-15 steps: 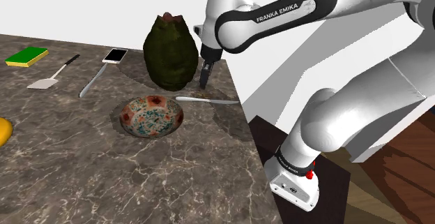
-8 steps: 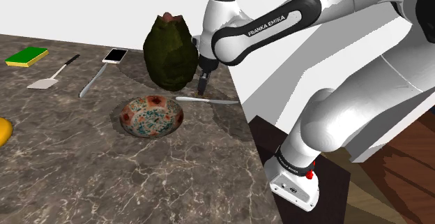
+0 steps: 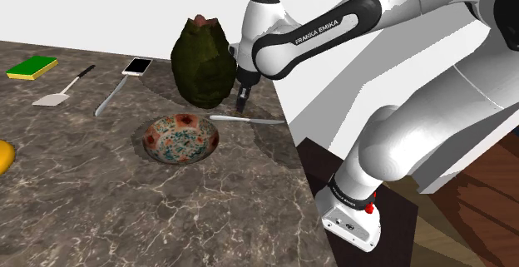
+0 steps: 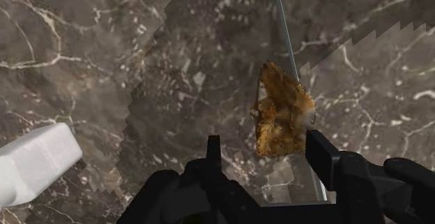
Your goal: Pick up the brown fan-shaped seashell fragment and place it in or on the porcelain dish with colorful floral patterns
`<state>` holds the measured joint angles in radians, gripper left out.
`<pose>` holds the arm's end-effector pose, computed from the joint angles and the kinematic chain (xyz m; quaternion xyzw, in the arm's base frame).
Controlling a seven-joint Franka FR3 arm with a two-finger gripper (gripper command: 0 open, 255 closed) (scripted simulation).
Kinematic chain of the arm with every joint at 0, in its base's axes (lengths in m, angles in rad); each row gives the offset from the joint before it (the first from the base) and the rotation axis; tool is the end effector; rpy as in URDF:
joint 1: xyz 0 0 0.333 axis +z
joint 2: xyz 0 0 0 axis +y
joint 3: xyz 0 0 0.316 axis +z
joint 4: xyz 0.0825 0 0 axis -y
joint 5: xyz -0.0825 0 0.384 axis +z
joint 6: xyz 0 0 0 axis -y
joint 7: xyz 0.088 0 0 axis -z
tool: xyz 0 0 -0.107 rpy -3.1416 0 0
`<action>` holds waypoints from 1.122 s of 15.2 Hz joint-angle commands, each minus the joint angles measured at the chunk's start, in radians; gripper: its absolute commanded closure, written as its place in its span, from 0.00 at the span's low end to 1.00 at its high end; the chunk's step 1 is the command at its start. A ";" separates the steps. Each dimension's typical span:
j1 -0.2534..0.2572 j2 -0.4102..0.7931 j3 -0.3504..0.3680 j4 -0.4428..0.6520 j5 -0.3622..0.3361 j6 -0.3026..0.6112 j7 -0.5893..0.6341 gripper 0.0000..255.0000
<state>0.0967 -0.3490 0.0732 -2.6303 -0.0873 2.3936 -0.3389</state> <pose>0.4081 0.0685 0.3735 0.9578 0.2788 0.0512 0.0485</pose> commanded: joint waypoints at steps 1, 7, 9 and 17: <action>0.000 0.000 0.000 0.000 0.000 0.000 0.000 1.00; 0.000 0.000 0.000 0.000 0.000 0.000 0.000 1.00; 0.000 0.000 0.000 0.000 0.000 0.000 0.000 1.00; 0.062 0.048 -0.159 0.030 0.250 -0.117 -0.225 0.00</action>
<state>0.1571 -0.3124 -0.0830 -2.5983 0.1567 2.2649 -0.5566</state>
